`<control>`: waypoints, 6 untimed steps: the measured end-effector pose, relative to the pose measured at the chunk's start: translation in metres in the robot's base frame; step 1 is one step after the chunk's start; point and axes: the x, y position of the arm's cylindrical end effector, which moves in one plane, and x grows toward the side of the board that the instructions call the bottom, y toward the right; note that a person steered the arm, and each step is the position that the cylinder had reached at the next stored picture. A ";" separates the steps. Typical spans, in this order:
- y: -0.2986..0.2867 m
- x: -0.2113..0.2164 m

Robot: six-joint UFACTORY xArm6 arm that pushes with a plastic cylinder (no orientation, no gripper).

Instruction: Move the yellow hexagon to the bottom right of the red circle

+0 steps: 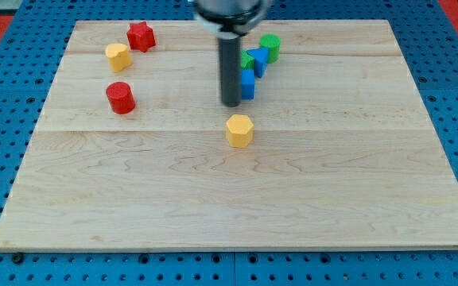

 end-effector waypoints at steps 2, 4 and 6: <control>0.009 0.062; -0.055 0.053; -0.108 0.136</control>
